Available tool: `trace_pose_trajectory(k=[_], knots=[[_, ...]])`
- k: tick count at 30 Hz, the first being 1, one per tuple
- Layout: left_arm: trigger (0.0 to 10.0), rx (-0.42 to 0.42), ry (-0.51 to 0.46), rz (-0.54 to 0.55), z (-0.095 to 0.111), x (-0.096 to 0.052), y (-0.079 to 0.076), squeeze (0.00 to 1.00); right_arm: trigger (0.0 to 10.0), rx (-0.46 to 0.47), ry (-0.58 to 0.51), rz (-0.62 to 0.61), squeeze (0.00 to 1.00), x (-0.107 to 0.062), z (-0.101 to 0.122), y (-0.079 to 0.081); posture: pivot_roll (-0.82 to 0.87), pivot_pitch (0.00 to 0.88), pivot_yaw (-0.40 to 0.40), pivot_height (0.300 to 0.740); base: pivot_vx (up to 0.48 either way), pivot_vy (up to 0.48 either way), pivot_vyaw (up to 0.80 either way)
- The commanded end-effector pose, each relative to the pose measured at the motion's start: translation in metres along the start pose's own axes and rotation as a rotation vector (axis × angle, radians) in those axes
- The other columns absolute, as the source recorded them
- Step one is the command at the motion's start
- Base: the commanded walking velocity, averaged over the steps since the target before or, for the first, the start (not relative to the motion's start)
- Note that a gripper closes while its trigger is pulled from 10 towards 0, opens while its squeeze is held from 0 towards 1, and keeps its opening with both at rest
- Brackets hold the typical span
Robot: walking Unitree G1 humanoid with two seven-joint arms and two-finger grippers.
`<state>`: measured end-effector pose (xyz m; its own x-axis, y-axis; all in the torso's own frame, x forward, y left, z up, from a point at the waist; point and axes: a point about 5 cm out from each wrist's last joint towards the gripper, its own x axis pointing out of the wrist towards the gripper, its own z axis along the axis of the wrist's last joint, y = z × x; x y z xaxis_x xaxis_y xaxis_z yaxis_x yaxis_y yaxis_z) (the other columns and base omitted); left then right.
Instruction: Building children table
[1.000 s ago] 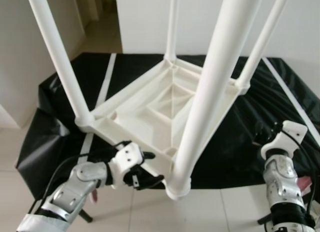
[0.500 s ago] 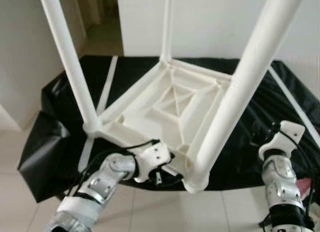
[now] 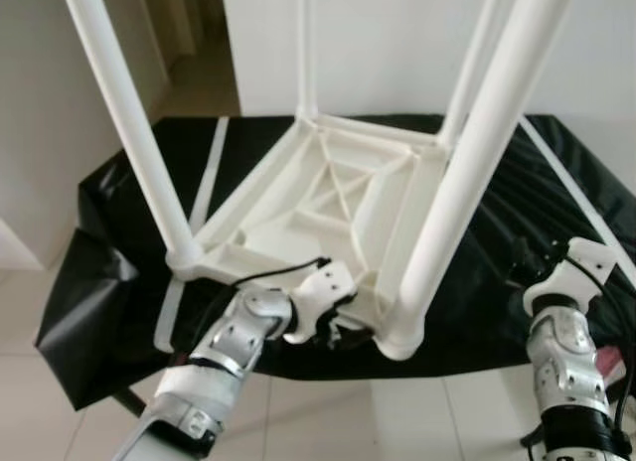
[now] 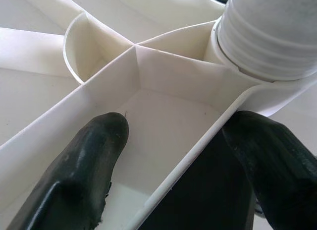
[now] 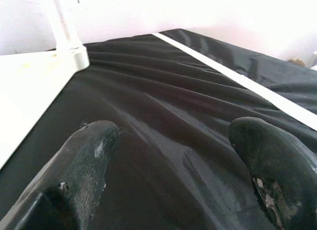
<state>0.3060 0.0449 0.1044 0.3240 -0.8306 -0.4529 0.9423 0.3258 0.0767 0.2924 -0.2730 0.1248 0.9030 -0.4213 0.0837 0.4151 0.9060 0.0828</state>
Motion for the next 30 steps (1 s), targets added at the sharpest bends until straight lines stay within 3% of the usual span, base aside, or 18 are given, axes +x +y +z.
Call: trace_pose_trajectory(k=[1,6,11,14,18,27,30], knots=[[10.0,-0.075,0.103,0.627,-0.025,-0.008,0.026,0.0,10.0,0.013,0.011,0.007,0.0,-0.001,-0.001,0.005,-0.06,0.02,0.008,0.74,0.0,0.0,0.0],[10.0,-0.052,0.075,0.65,-0.009,0.002,0.028,0.0,10.0,0.01,0.012,0.052,0.0,-0.001,-0.002,0.017,-0.05,0.015,0.006,0.74,0.0,0.0,0.0],[10.0,0.029,-0.027,0.646,0.024,0.02,0.023,0.0,10.0,-0.011,0.016,0.05,0.0,-0.001,-0.002,0.015,-0.06,0.011,0.007,0.74,0.0,0.0,0.0],[10.0,0.029,-0.027,0.646,0.024,0.02,0.023,0.0,10.0,-0.011,0.016,0.05,0.0,-0.001,-0.002,0.015,-0.06,0.011,0.007,0.74,0.0,0.0,0.0],[10.0,0.086,-0.074,0.622,0.043,0.034,0.014,0.0,10.0,-0.027,0.005,0.043,0.0,-0.003,0.0,0.011,-0.07,0.006,0.017,0.74,0.0,0.0,0.0],[10.0,0.156,-0.231,0.481,0.065,0.038,-0.001,0.0,10.0,-0.084,-0.021,0.227,0.0,-0.021,0.004,0.001,-0.08,0.0,0.02,0.74,0.0,0.0,0.0],[10.0,0.163,-0.243,0.462,0.066,0.038,-0.003,0.0,10.0,-0.087,-0.019,0.247,0.0,-0.023,0.004,0.0,-0.08,0.0,0.021,0.74,0.0,0.0,0.0]])
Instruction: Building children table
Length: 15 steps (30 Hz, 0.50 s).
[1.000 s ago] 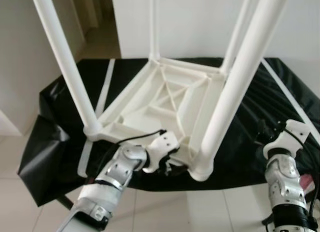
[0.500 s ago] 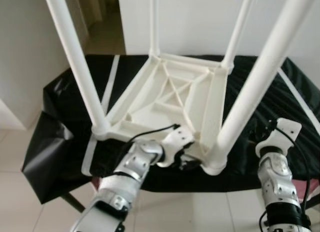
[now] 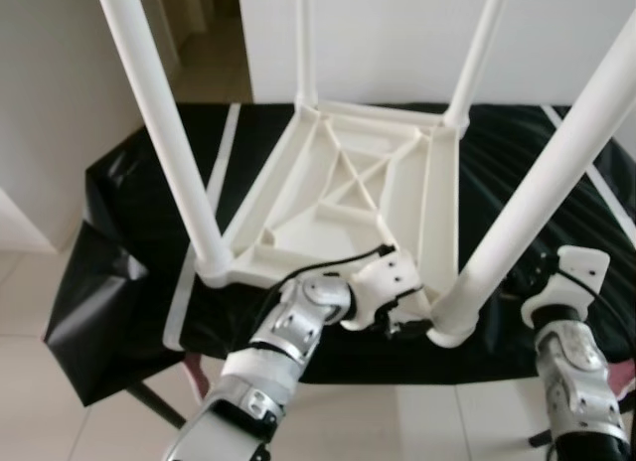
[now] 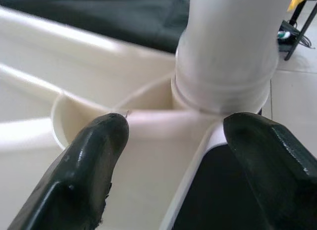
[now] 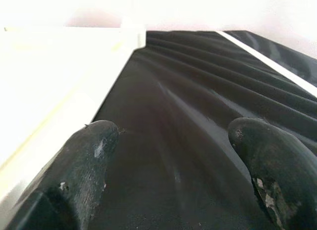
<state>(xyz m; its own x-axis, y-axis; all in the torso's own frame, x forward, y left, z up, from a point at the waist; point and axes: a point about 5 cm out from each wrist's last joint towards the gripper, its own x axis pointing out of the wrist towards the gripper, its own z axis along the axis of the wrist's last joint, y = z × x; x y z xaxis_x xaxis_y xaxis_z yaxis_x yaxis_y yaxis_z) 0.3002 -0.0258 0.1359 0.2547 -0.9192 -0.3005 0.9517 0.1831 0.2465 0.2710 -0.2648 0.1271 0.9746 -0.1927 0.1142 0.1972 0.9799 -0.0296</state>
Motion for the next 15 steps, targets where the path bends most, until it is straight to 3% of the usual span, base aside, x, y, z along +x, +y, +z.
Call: trace_pose_trajectory(k=[1,2,4,8,10,15], knots=[[10.0,-0.011,-0.054,0.441,0.005,-0.005,0.017,0.0,10.0,-0.011,0.012,0.046,0.0,-0.005,0.001,-0.003,-0.08,0.0,0.02,0.74,0.0,0.0,0.0],[10.0,-0.011,-0.054,0.441,0.005,-0.005,0.017,0.0,10.0,-0.011,0.012,0.046,0.0,-0.005,0.001,-0.003,-0.08,0.0,0.02,0.74,0.0,0.0,0.0],[10.0,0.056,-0.147,0.247,0.011,-0.01,-0.002,0.0,10.0,-0.047,0.035,0.164,0.0,-0.019,0.005,-0.011,-0.08,0.0,0.022,0.74,0.0,0.0,0.0],[10.0,0.083,-0.174,0.189,0.012,-0.014,-0.008,0.0,10.0,-0.061,0.048,0.211,0.0,-0.024,0.007,-0.014,-0.09,0.0,0.022,0.74,0.0,0.0,0.0],[10.0,0.079,-0.188,0.146,0.009,-0.026,-0.014,0.0,10.0,-0.116,0.11,0.338,0.0,-0.036,0.009,-0.019,-0.09,0.0,0.024,0.74,0.0,0.0,0.0],[10.0,0.059,-0.188,0.12,0.002,-0.042,-0.018,0.0,10.0,-0.145,0.173,0.456,0.0,-0.053,0.014,-0.028,-0.09,0.0,0.022,0.74,0.0,0.0,0.0]])
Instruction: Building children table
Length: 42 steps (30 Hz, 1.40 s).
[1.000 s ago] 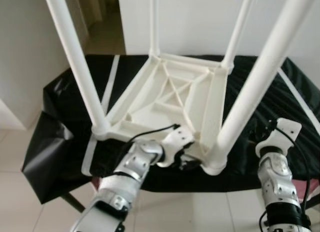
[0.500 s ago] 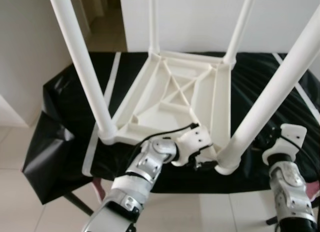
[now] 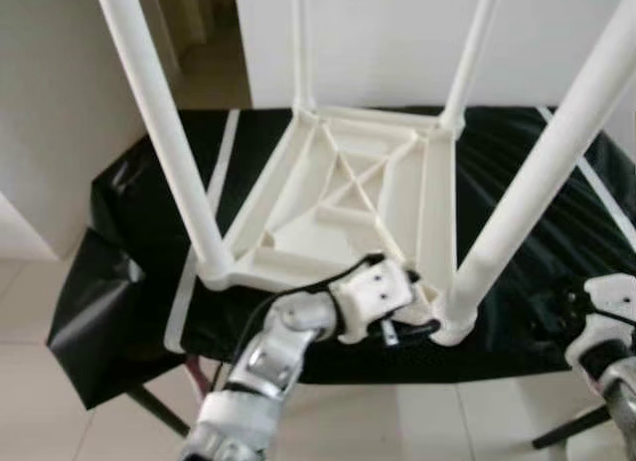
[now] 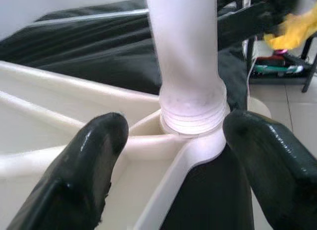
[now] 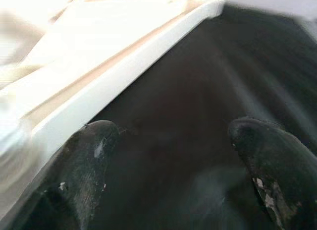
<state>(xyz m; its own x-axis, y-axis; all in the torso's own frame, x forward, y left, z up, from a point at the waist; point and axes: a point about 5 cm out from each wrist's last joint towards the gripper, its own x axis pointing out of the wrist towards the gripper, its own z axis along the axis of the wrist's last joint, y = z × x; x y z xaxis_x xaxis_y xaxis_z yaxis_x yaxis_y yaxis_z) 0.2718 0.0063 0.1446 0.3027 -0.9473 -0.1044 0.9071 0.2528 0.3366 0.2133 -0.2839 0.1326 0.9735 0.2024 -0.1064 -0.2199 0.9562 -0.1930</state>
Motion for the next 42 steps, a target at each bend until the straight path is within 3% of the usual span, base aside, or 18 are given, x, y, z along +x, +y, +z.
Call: trace_pose_trajectory(k=[1,3,4,6,11,16,21,23,28,31,37,41,42], knots=[[10.0,-0.02,-0.011,0.021,0.0,-0.007,0.001,0.0,10.0,0.017,0.013,0.081,0.0,-0.007,0.004,0.002,-0.09,0.0,0.021,0.74,0.0,0.0,0.0],[10.0,-0.058,-0.036,0.004,0.002,-0.018,0.001,0.0,10.0,0.023,0.061,0.249,0.0,-0.02,0.007,0.013,-0.09,0.0,0.018,0.74,0.0,0.0,0.0],[10.0,-0.058,-0.036,0.004,0.002,-0.018,0.001,0.0,10.0,0.023,0.061,0.249,0.0,-0.02,0.007,0.013,-0.09,0.0,0.018,0.74,0.0,0.0,0.0],[10.0,-0.071,-0.057,-0.024,0.007,-0.025,-0.002,0.0,10.0,0.048,0.09,0.42,0.0,-0.024,0.011,0.032,-0.09,0.0,0.016,0.74,0.0,0.0,0.0],[10.0,-0.065,-0.053,-0.039,0.008,-0.028,-0.005,0.0,10.0,0.061,0.092,0.492,0.0,-0.022,0.015,0.039,-0.08,0.0,0.014,0.74,0.0,0.0,0.0],[10.0,-0.07,-0.058,-0.055,0.011,-0.03,-0.007,0.0,10.0,0.06,0.074,0.558,0.0,-0.008,0.018,0.051,-0.07,0.0,0.009,0.74,0.0,0.0,0.0],[10.0,-0.091,-0.059,-0.049,0.013,-0.032,-0.008,0.0,10.0,0.055,0.03,0.563,0.0,0.014,0.024,0.059,-0.06,0.0,-0.003,0.74,0.0,0.0,0.0],[10.0,-0.091,-0.059,-0.049,0.013,-0.032,-0.008,0.0,10.0,0.055,0.03,0.563,0.0,0.014,0.024,0.059,-0.06,0.0,-0.003,0.74,0.0,0.0,0.0],[10.0,-0.097,-0.066,-0.031,0.016,-0.03,-0.008,0.0,10.0,0.066,-0.029,0.541,0.0,0.049,0.029,0.069,-0.05,0.0,-0.005,0.74,0.0,0.0,0.0],[10.0,-0.097,-0.067,-0.029,0.017,-0.029,-0.008,0.0,10.0,0.066,-0.036,0.532,0.0,0.055,0.03,0.069,-0.05,0.003,-0.008,0.74,0.0,0.0,0.0],[10.0,-0.095,-0.071,0.002,0.02,-0.027,-0.005,0.0,10.0,0.068,-0.04,0.443,0.0,0.074,0.029,0.05,-0.04,0.01,-0.019,0.74,0.0,0.0,0.0],[10.0,-0.095,-0.071,0.002,0.02,-0.027,-0.005,0.0,10.0,0.068,-0.04,0.443,0.0,0.074,0.029,0.05,-0.04,0.01,-0.019,0.74,0.0,0.0,0.0],[10.0,-0.094,-0.074,0.021,0.02,-0.026,-0.002,0.0,10.0,0.061,-0.04,0.417,0.0,0.076,0.029,0.043,-0.04,0.011,-0.021,0.74,0.0,0.0,0.0]])
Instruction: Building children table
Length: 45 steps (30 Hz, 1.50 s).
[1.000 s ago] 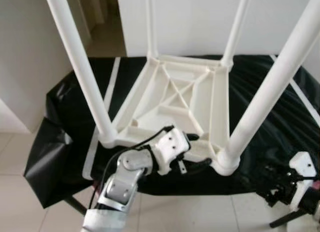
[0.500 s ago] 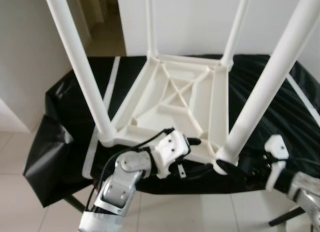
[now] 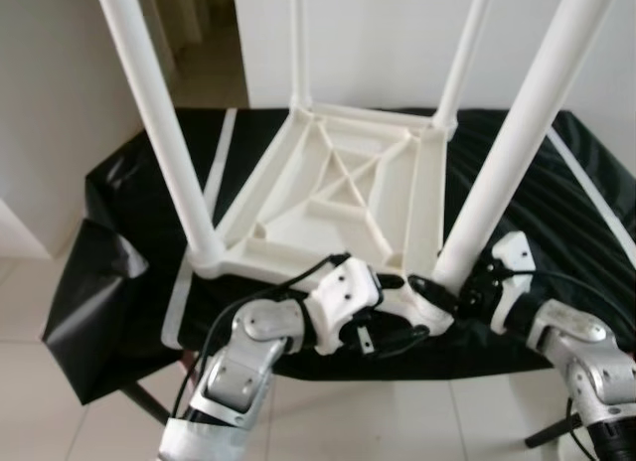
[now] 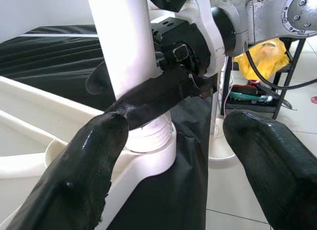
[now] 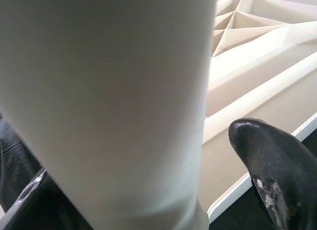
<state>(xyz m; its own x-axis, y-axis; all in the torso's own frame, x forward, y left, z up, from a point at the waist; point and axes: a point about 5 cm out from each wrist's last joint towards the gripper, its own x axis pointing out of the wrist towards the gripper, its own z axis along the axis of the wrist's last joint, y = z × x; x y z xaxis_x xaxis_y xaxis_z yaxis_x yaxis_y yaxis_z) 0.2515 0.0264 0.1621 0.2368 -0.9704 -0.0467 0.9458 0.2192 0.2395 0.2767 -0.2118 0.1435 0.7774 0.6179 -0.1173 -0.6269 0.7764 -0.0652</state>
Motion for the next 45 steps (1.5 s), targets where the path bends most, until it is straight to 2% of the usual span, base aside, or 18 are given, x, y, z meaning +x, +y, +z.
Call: trace_pose_trajectory(k=[1,3,8,10,14,20,25,26,27,28,29,41,42,43,44,45], knots=[[10.0,0.006,-0.001,0.071,0.002,0.001,0.005,0.0,10.0,-0.013,0.011,-0.044,0.0,-0.004,0.0,-0.009,-0.04,0.011,-0.021,0.74,0.0,0.0,0.0],[10.0,0.015,-0.004,0.1,0.003,0.003,0.008,0.0,10.0,-0.019,0.016,-0.103,0.0,-0.011,0.0,-0.022,-0.04,0.014,-0.024,0.74,0.0,0.0,0.0],[10.0,0.027,-0.005,0.113,0.003,0.005,0.008,0.0,10.0,-0.024,0.02,-0.143,0.0,-0.015,0.0,-0.031,-0.04,0.014,-0.024,0.74,0.0,0.0,0.0],[10.0,0.041,-0.009,0.122,0.004,0.007,0.009,0.0,10.0,-0.031,0.025,-0.182,0.0,-0.022,0.0,-0.041,-0.04,0.016,-0.021,0.74,0.0,0.0,0.0],[10.0,0.044,-0.014,0.134,0.004,0.008,0.01,0.0,10.0,-0.035,0.031,-0.189,0.0,-0.025,0.0,-0.043,-0.05,0.016,-0.019,0.74,0.0,0.0,0.0],[10.0,0.031,-0.009,0.154,0.004,0.014,0.012,0.0,10.0,-0.032,0.028,-0.15,0.0,-0.018,-0.004,-0.034,-0.06,0.016,-0.011,0.74,0.0,0.0,0.0],[10.0,0.014,0.015,0.141,0.001,0.018,0.011,0.0,9.8,-0.031,0.034,-0.073,0.0,-0.001,-0.011,-0.017,-0.06,0.025,-0.002,0.74,0.0,0.0,0.0],[10.0,0.01,0.017,0.142,0.001,0.018,0.01,0.0,7.9,-0.032,0.036,-0.062,0.0,0.001,-0.012,-0.015,-0.06,0.025,-0.002,0.74,0.0,0.0,0.0],[10.0,0.01,0.017,0.142,0.001,0.018,0.01,0.0,7.9,-0.032,0.036,-0.062,0.0,0.001,-0.012,-0.015,-0.06,0.025,-0.002,0.74,0.0,0.0,0.0],[10.0,0.01,0.013,0.146,0.002,0.019,0.011,0.0,4.5,-0.031,0.032,-0.056,0.0,0.002,-0.012,-0.014,-0.06,0.027,-0.003,0.74,0.0,0.0,0.0],[10.0,0.007,0.01,0.155,0.002,0.019,0.011,0.0,0.0,-0.034,0.029,-0.05,0.0,0.003,-0.012,-0.014,-0.06,0.027,-0.004,0.74,0.0,0.0,0.0],[10.0,0.004,-0.025,0.231,0.007,0.023,0.019,0.0,0.0,-0.057,-0.004,-0.063,0.0,0.0,-0.005,-0.013,-0.06,0.027,-0.016,0.74,0.0,0.0,0.0],[10.0,0.008,-0.027,0.241,0.007,0.024,0.02,0.0,8.0,-0.053,-0.002,-0.088,0.0,-0.002,-0.006,-0.014,-0.06,0.028,-0.017,0.74,0.0,0.0,0.0],[10.0,0.008,-0.027,0.241,0.007,0.024,0.02,0.0,8.0,-0.053,-0.002,-0.088,0.0,-0.002,-0.006,-0.014,-0.06,0.028,-0.017,0.74,0.0,0.0,0.0],[10.0,0.012,-0.028,0.248,0.007,0.023,0.02,0.0,10.0,-0.05,0.0,-0.105,0.0,-0.004,-0.007,-0.012,-0.07,0.026,-0.016,0.74,0.0,0.0,0.0],[10.0,0.007,-0.028,0.252,0.007,0.023,0.02,0.0,10.0,-0.026,-0.008,-0.133,0.0,-0.005,-0.007,-0.01,-0.08,0.022,-0.012,0.74,0.0,0.0,0.0]])
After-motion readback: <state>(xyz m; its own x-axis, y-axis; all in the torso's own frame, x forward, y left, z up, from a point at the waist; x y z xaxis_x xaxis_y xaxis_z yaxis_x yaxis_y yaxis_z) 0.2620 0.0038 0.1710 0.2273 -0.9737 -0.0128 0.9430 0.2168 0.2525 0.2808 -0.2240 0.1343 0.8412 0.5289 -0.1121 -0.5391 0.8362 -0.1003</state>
